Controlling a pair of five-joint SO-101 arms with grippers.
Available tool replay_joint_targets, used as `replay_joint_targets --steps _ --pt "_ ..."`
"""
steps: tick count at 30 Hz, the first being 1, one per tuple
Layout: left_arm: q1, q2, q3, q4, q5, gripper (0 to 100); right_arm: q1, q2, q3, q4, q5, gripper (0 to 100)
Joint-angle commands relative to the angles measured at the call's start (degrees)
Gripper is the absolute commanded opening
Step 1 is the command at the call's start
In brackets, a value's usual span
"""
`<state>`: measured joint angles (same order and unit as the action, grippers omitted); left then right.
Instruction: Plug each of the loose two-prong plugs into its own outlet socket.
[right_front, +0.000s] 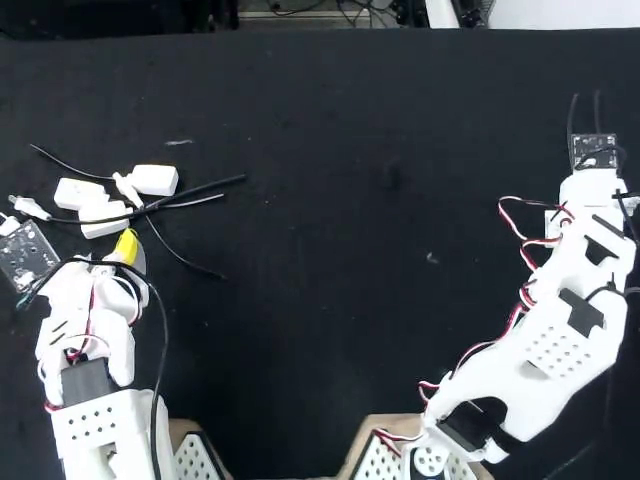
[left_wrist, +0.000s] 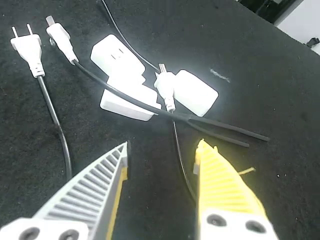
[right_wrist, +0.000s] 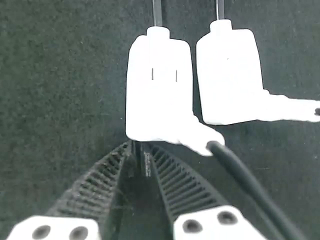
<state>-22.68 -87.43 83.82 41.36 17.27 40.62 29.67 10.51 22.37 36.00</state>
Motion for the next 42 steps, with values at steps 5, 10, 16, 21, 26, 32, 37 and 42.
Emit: replay_joint_targets --steps 5,10,16,21,26,32,37,42 --pt "0.8 -0.2 -0.1 -1.2 -1.1 22 -0.6 -6.3 -6.5 16.3 -3.7 1.1" --pt "0.8 -0.2 -0.2 -1.2 -1.1 22 -2.6 -17.2 -4.0 25.5 -7.6 1.1" --pt "0.8 -0.2 -0.3 -1.2 -1.1 22 -11.5 -33.5 9.2 27.1 -8.4 1.1" --pt "0.8 -0.2 -0.2 -1.1 -1.1 22 -22.2 -45.8 20.0 27.2 -14.1 1.1" --pt "0.8 -0.2 -0.1 -1.1 -1.1 22 -36.2 -52.9 26.8 27.1 -20.7 1.1" --pt "0.8 -0.2 0.0 -1.2 -1.1 22 -52.7 -52.1 31.2 17.7 -24.7 1.1" --pt "0.8 0.1 -0.5 -1.1 -1.1 22 -59.4 -47.6 35.9 5.6 -28.2 1.1" --pt "0.8 0.2 -0.7 -1.2 -3.6 22 -60.6 -44.0 37.6 4.0 -30.6 1.1"
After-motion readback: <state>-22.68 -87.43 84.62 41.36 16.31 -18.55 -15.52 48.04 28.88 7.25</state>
